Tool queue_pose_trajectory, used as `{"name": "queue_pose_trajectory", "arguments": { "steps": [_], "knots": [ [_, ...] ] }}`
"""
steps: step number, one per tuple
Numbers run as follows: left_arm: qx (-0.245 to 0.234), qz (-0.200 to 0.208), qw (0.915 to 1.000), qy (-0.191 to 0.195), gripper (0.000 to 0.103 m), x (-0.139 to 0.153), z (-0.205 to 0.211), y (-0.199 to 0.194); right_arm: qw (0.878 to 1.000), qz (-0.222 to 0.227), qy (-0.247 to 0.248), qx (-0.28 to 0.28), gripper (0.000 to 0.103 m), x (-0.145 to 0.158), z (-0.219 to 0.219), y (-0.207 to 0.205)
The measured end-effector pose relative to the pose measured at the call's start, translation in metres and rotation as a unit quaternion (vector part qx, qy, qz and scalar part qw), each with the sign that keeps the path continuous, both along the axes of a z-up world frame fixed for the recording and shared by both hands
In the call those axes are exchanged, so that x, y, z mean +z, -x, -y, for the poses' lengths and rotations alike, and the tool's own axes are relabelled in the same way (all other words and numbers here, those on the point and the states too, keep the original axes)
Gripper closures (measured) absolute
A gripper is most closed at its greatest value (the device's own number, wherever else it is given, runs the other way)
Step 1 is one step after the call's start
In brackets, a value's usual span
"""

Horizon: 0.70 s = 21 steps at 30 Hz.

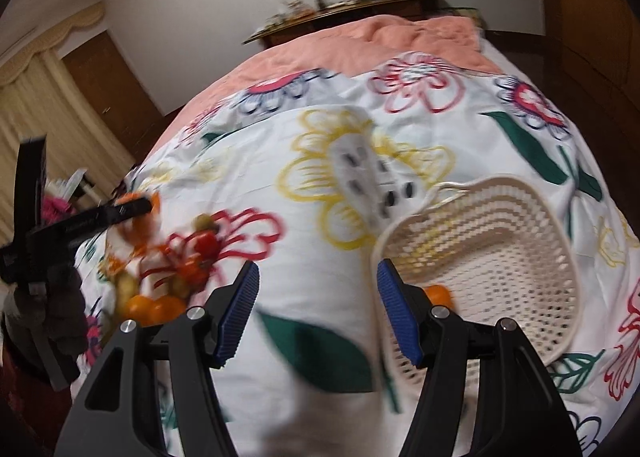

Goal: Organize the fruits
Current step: 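Grasp the bag of oranges with the left tool, then grasp a mandarin with the right tool while the left tool holds the bag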

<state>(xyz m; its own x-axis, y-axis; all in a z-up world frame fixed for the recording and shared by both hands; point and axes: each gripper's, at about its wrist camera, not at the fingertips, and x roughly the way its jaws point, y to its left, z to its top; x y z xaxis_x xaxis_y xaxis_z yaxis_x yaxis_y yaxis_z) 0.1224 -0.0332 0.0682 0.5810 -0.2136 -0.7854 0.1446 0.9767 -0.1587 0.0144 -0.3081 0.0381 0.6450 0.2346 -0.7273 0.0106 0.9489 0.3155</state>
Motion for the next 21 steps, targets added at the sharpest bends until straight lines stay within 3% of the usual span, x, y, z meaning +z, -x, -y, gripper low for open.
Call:
{"name": "queue_pose_trajectory", "arguments": {
  "steps": [10, 21],
  "knots": [
    [-0.005, 0.032, 0.9993, 0.02, 0.042, 0.02, -0.025, 0.019, 0.989, -0.025, 0.021, 0.146, 0.042, 0.002, -0.097, 0.005],
    [-0.006, 0.043, 0.9979, 0.047, 0.042, 0.021, -0.053, 0.027, 0.975, -0.066, 0.067, 0.2, 0.058, -0.016, -0.147, -0.003]
  ]
}}
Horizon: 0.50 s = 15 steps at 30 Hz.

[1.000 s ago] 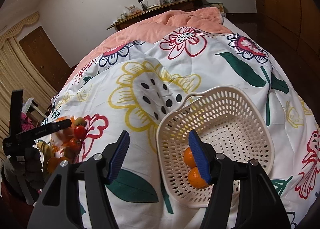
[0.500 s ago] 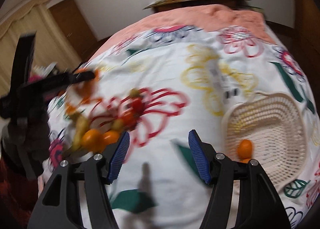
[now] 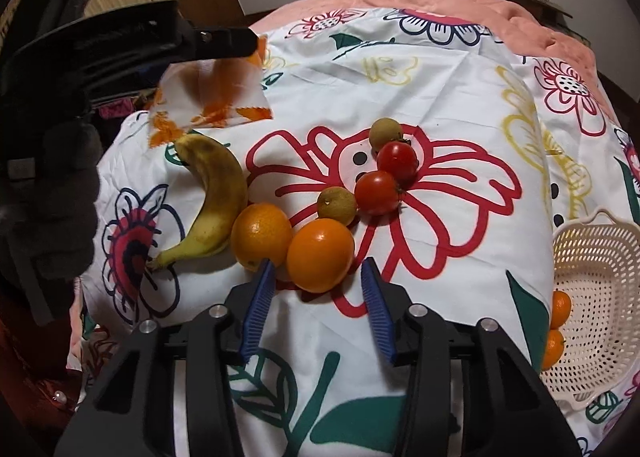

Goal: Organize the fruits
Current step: 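Grasp a mandarin with the right tool while the left tool holds the bag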

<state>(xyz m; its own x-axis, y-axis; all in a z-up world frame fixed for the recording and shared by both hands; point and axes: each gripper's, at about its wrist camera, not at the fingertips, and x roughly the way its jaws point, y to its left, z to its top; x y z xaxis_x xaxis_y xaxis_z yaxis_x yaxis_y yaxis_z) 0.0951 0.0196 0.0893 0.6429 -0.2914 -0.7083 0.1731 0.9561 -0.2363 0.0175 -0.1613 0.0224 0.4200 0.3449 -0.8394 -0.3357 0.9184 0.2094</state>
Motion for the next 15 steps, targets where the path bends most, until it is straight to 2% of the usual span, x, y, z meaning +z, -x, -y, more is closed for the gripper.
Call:
{"name": "queue_pose_trajectory", "arguments": {
  "steps": [5, 10, 15],
  "knots": [
    [0.005, 0.001, 1.0, 0.007, 0.042, 0.0, -0.009, 0.0, 1.0, 0.001, 0.0, -0.007, 0.059, 0.001, 0.0, -0.007],
    [0.009, 0.0, 0.9999, 0.01, 0.042, -0.001, -0.012, 0.0, 0.999, -0.026, -0.045, -0.011, 0.067, -0.003, 0.009, -0.016],
    [0.007, 0.001, 0.9999, 0.011, 0.042, 0.0, -0.012, 0.001, 0.998, -0.025, -0.054, -0.009, 0.067, -0.003, 0.01, -0.013]
  ]
}}
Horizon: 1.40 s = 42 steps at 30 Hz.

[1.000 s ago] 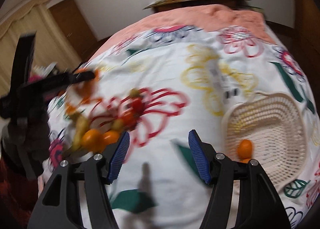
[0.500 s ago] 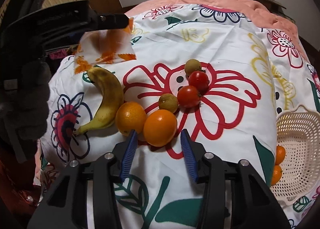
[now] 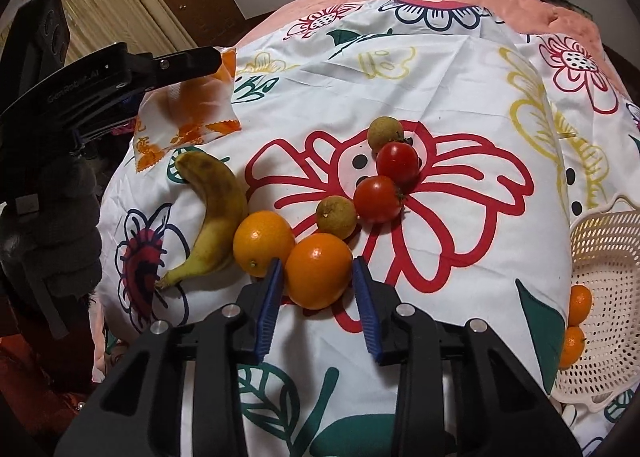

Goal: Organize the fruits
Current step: 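Grasp a mandarin with the right tool while the left tool holds the bag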

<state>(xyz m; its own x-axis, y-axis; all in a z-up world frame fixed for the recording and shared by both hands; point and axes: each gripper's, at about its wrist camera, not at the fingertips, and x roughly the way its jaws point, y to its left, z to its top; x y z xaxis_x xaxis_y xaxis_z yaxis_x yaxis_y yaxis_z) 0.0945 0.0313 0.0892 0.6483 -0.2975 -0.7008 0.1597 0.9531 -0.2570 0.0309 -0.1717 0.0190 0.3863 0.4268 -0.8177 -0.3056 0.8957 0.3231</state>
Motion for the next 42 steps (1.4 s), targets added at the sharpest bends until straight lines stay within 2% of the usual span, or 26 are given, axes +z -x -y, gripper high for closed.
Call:
{"name": "queue_pose_trajectory", "arguments": {
  "steps": [5, 8, 12, 14, 22, 24, 25, 28, 31, 36, 42],
  "knots": [
    [-0.002, 0.002, 1.0, -0.003, 0.041, 0.002, 0.002, 0.001, 1.0, 0.009, -0.014, -0.008, 0.069, 0.006, 0.006, 0.004],
    [-0.002, 0.001, 1.0, -0.003, 0.042, 0.002, 0.003, 0.001, 0.999, 0.017, -0.024, -0.019, 0.079, 0.014, 0.015, 0.007],
    [-0.005, 0.0, 1.0, -0.005, 0.042, 0.003, 0.007, 0.001, 0.999, 0.032, -0.022, -0.035, 0.078, 0.024, 0.026, 0.009],
    [-0.008, 0.001, 1.0, -0.004, 0.042, 0.004, 0.01, 0.002, 0.999, 0.026, -0.026, -0.03, 0.077, 0.023, 0.027, 0.007],
    [-0.006, 0.0, 1.0, -0.004, 0.041, 0.004, 0.012, 0.003, 1.0, -0.012, -0.023, -0.015, 0.059, 0.001, 0.011, 0.002],
    [-0.004, -0.002, 1.0, -0.003, 0.041, 0.003, 0.01, 0.003, 0.999, -0.021, -0.034, -0.017, 0.05, -0.003, 0.011, 0.0],
    [-0.002, -0.002, 1.0, -0.003, 0.042, 0.002, 0.009, 0.003, 0.999, -0.028, -0.042, -0.017, 0.05, -0.005, 0.012, -0.002],
    [-0.002, -0.005, 1.0, -0.002, 0.042, 0.001, 0.008, 0.002, 0.999, -0.027, -0.044, -0.016, 0.052, -0.005, 0.012, -0.002],
    [-0.003, -0.004, 1.0, -0.003, 0.041, 0.001, 0.009, 0.002, 0.999, -0.022, -0.048, -0.014, 0.066, -0.004, 0.013, 0.0],
    [-0.005, 0.0, 0.9999, -0.01, 0.041, 0.005, 0.013, 0.003, 0.997, -0.007, -0.071, -0.02, 0.066, 0.003, 0.02, 0.007],
    [-0.016, 0.002, 0.9997, -0.02, 0.041, 0.008, 0.026, 0.005, 0.994, 0.031, -0.089, -0.064, 0.066, 0.024, 0.054, 0.014]
  ]
}}
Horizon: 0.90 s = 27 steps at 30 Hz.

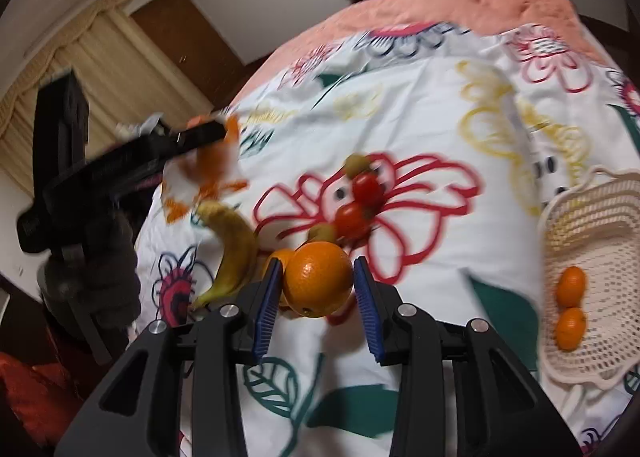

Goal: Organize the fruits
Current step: 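Grasp a mandarin with the right tool while the left tool holds the bag, then release the mandarin into the basket with the right tool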

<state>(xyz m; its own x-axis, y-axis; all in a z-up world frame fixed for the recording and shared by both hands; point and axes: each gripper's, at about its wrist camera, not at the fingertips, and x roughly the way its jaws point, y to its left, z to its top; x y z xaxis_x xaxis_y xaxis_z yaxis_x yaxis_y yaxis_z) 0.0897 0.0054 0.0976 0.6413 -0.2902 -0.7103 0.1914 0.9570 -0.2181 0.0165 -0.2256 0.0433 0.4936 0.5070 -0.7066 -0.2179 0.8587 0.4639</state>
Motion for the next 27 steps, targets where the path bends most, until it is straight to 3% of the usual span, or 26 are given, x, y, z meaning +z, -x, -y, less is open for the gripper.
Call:
{"name": "queue_pose_trajectory", "arguments": {
  "steps": [7, 15, 20, 27],
  "knots": [
    [-0.023, 0.0, 0.9996, -0.014, 0.041, 0.002, 0.026, 0.003, 0.996, 0.015, 0.0, -0.094, 0.066, 0.006, 0.071, 0.013],
    [-0.055, 0.002, 0.998, -0.033, 0.041, 0.005, 0.062, 0.007, 0.977, -0.002, 0.049, -0.205, 0.066, -0.016, 0.147, 0.028],
    [-0.074, 0.003, 0.9963, -0.044, 0.041, 0.006, 0.085, 0.01, 0.969, -0.021, 0.08, -0.232, 0.066, -0.039, 0.169, 0.032],
    [-0.094, 0.001, 0.9939, -0.058, 0.041, 0.004, 0.111, 0.01, 0.967, -0.033, 0.075, -0.243, 0.065, -0.058, 0.185, 0.031]
  ]
}}
